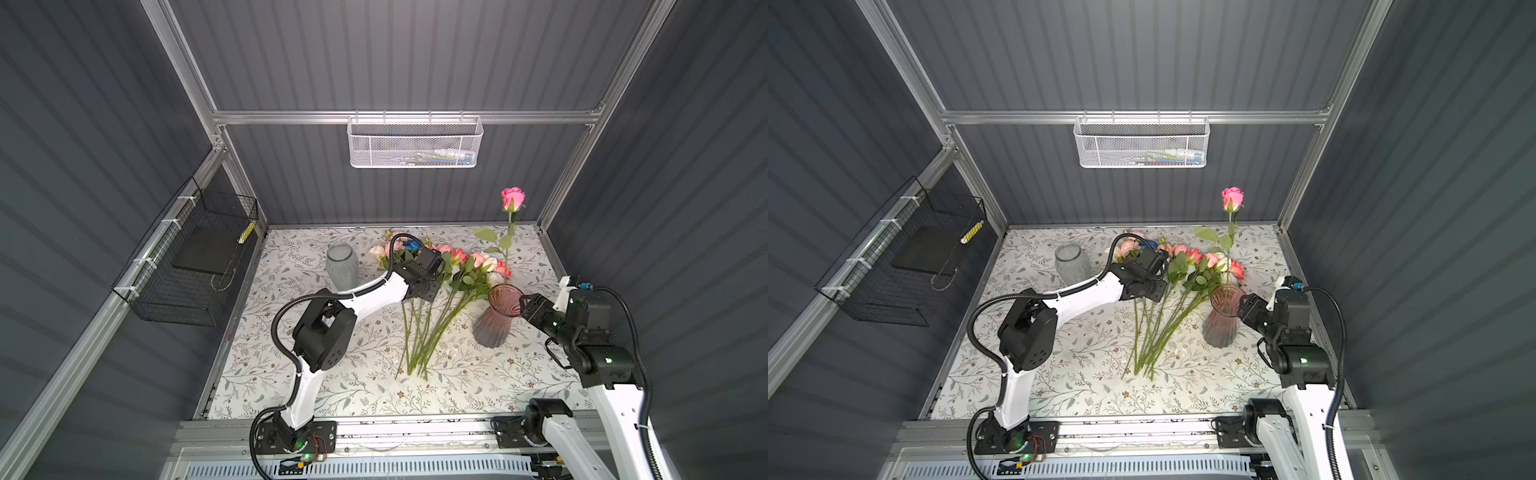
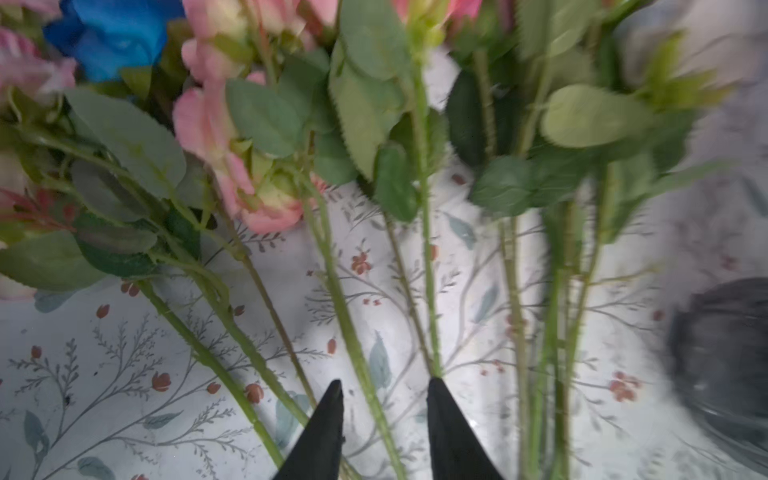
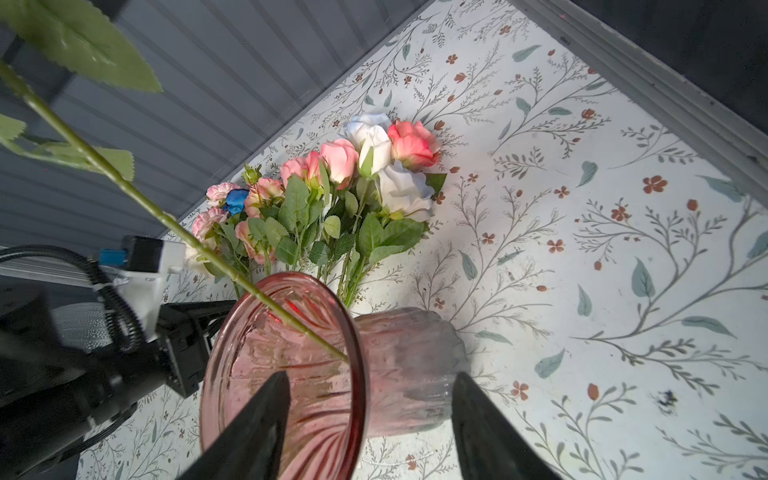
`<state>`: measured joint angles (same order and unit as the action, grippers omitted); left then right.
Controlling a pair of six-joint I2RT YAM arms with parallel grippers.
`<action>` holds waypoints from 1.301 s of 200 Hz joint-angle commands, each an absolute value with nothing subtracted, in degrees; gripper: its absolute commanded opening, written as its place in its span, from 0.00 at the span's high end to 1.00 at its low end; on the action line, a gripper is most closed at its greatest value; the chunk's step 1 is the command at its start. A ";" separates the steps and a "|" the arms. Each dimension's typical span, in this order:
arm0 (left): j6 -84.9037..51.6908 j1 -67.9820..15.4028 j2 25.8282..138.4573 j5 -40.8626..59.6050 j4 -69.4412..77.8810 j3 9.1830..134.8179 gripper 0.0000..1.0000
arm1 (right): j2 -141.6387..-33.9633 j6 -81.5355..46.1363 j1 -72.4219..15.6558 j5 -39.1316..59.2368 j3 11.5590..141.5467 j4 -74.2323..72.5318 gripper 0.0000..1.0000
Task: Arrange the flowers into the vase
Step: 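Lower the left gripper onto the stems and close on one stem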
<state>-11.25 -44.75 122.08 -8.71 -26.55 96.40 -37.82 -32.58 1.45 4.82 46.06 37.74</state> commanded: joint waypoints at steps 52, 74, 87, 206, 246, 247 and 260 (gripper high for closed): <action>-12.65 -40.79 125.87 -10.58 -27.74 98.39 0.65 | -37.85 -32.86 1.36 5.37 44.74 37.09 0.36; -12.11 -40.26 126.86 -7.76 -26.21 98.80 0.66 | -38.34 -32.59 1.36 5.83 44.91 37.06 0.36; -11.74 -40.25 127.15 -6.89 -25.94 99.27 0.66 | -38.33 -32.48 1.38 5.20 44.91 37.07 0.36; -12.22 -40.25 132.26 -7.30 -28.35 103.80 0.71 | -38.26 -32.22 1.41 4.71 44.74 37.26 0.36; -13.57 -40.25 130.40 -4.09 -27.67 103.61 0.95 | -38.07 -32.26 1.41 4.79 45.00 37.51 0.36; -13.64 -40.25 130.19 -3.94 -27.68 103.57 0.95 | -38.06 -32.26 1.41 4.77 45.00 37.52 0.36; -14.53 -40.24 128.07 -1.94 -27.74 103.75 1.00 | -37.81 -32.36 1.41 4.57 44.91 37.43 0.36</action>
